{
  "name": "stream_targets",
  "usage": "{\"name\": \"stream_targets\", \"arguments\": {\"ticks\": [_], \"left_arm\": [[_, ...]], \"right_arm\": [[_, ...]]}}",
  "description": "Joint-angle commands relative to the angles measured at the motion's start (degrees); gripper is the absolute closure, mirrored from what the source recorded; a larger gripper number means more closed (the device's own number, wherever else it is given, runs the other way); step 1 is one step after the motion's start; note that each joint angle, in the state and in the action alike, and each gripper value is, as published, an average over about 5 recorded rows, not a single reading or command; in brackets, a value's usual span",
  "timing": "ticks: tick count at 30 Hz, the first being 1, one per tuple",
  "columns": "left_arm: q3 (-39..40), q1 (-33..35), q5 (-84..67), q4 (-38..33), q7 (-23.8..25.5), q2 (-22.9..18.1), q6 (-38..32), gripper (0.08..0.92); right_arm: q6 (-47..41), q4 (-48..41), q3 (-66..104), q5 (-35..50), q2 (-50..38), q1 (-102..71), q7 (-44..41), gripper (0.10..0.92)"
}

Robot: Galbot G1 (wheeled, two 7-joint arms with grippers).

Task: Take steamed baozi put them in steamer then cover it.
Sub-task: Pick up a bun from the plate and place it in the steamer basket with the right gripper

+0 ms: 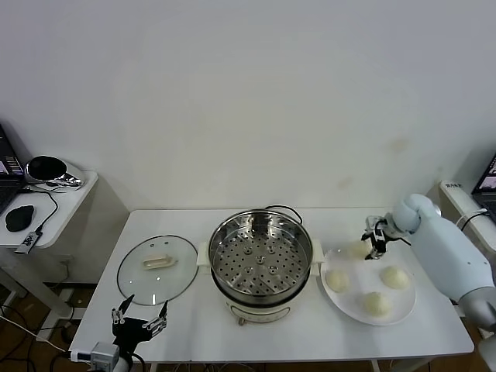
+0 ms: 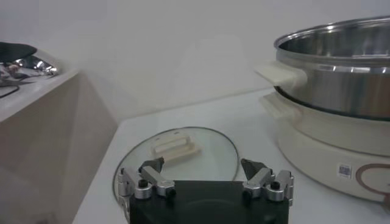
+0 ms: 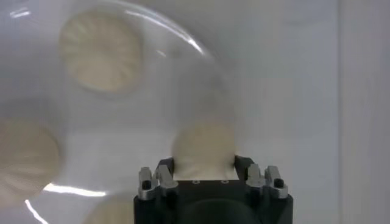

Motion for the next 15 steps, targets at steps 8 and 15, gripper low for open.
{"name": "stream_targets", "arguments": {"ticks": [8,15], "left_arm": [[-0.2,0.6,0.9,0.4,-1.4,0.4,0.9,0.177],[-0.7,1.3,0.5,-0.1,-2.0,0.1,0.8,0.177]], "right_arm": [[-2.5,0.7,-21.2,19.3,8.3,29.8,-8.1,0.414],[9.1,-7.5,-20.5,21.4,19.6,31.3,-12.7,0.414]]}}
